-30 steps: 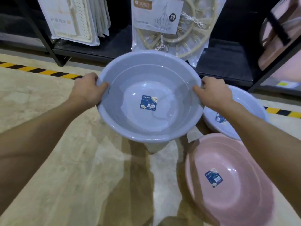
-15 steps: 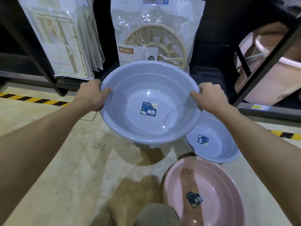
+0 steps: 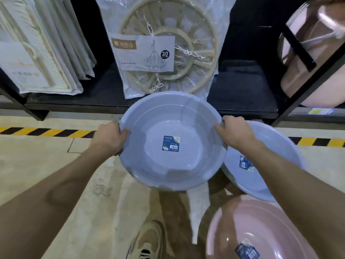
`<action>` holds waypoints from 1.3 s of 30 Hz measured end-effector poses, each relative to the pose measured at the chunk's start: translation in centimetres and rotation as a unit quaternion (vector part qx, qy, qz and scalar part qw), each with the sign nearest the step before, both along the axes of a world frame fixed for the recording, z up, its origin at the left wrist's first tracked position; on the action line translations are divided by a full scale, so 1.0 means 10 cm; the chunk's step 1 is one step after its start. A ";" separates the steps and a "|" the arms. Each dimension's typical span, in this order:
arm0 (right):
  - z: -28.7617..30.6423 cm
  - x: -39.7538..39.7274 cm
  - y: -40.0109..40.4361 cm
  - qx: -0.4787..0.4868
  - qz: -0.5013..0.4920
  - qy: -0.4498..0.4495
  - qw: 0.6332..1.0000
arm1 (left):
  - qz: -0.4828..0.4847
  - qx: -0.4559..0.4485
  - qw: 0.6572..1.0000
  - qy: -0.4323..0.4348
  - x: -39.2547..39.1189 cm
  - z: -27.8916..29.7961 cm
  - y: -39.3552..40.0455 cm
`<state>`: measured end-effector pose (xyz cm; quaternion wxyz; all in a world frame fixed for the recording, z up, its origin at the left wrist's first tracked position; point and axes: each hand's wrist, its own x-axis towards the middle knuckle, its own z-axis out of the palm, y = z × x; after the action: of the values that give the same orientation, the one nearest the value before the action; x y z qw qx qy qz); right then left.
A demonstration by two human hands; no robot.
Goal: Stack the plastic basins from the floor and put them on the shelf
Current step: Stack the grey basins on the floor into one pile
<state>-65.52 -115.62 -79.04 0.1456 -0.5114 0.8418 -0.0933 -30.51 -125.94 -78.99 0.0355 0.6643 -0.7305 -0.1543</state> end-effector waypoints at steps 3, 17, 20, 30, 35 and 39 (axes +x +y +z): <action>-0.37 0.02 -0.13 0.025 0.012 0.009 1.000 | -0.001 0.008 1.000 -0.001 0.03 -0.41 -0.13; -1.21 0.08 -0.35 0.089 0.023 0.043 0.995 | 0.030 0.069 0.997 -0.008 0.03 -1.25 -0.33; -1.22 0.08 -0.36 0.105 0.023 0.053 0.993 | 0.033 0.084 0.996 -0.006 -0.01 -1.26 -0.34; -1.35 0.07 -0.33 0.101 0.012 0.057 0.993 | 0.018 0.098 0.995 0.007 0.02 -1.40 -0.28; -1.35 0.07 -0.33 0.122 0.009 0.071 0.990 | 0.008 0.114 0.993 0.004 0.03 -1.41 -0.24; -1.33 0.09 -0.26 0.133 0.000 0.064 0.989 | 0.004 0.109 0.994 -0.008 0.10 -1.41 -0.10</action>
<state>-64.60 -118.20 -92.39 0.1577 -0.4923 0.8544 0.0524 -29.53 -126.92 -93.14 -0.0426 0.6683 -0.7070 -0.2274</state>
